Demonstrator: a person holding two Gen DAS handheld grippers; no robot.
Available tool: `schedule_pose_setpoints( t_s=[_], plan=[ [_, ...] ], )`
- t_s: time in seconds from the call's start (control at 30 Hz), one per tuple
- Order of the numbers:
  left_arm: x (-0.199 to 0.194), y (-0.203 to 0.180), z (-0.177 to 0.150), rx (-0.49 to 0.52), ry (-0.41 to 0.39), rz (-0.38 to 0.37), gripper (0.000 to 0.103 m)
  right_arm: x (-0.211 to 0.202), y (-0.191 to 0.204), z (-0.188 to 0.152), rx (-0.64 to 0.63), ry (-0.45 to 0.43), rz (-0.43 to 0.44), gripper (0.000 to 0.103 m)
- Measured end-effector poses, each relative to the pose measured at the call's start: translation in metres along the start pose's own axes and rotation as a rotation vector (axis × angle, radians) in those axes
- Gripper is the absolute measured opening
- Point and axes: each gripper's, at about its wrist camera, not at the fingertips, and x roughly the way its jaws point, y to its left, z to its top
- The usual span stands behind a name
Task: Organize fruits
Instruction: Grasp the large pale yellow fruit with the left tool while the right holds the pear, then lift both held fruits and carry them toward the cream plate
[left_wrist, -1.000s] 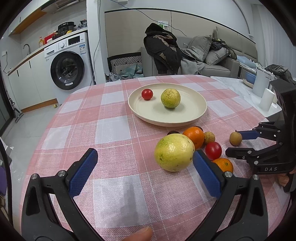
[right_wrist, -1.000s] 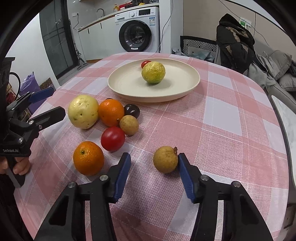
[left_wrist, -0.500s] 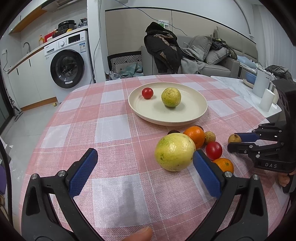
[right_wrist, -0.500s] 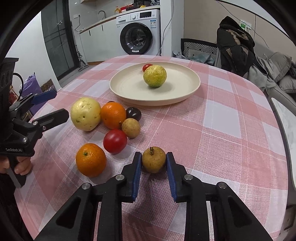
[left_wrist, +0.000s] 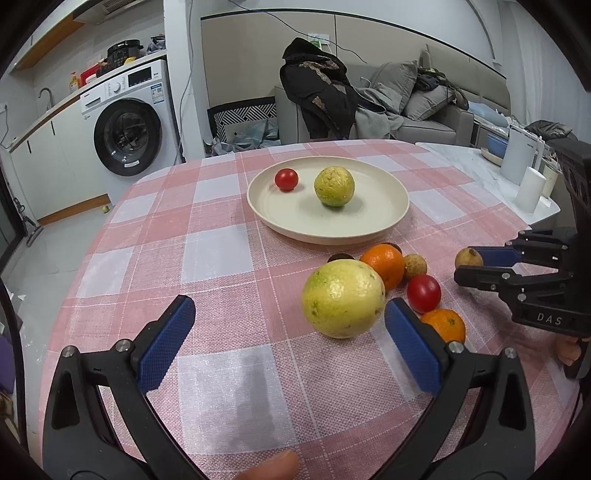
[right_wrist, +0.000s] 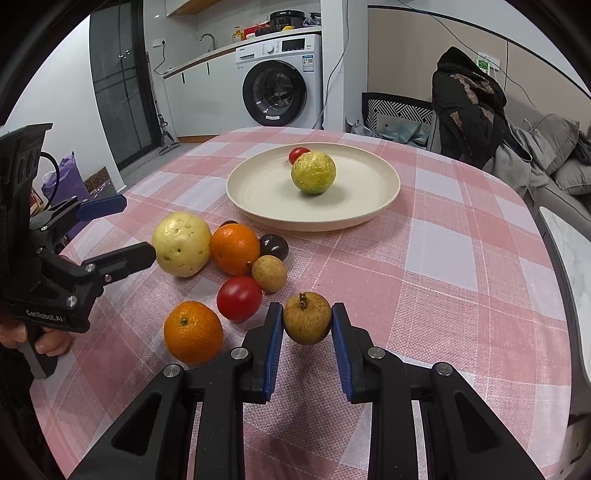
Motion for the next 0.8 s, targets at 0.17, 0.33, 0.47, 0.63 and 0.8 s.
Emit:
schedule_pose_setpoints(
  t_s=[0.17,0.33,0.47,0.63,0.8],
  plan=[
    [0.008,-0.004,0.004,-0.018,0.045,-0.069,0.102,-0.002,0.0,0.0,-0.001,-0.007,-0.002,0.027],
    [0.016,-0.003,0.009,-0.051,0.067,-0.121,0.091,-0.001,0.0,0.0,0.0,0.0,-0.005,0.027],
    [0.025,0.0,0.012,-0.079,0.095,-0.163,0.074,0.0,0.001,0.0,-0.002,0.002,-0.005,0.027],
    [0.032,-0.001,0.011,-0.091,0.122,-0.237,0.054,0.001,-0.001,0.0,0.001,0.002,-0.002,0.027],
    [0.029,-0.007,0.01,-0.066,0.111,-0.228,0.053,0.001,-0.001,0.0,-0.001,0.001,-0.003,0.027]
  ],
)
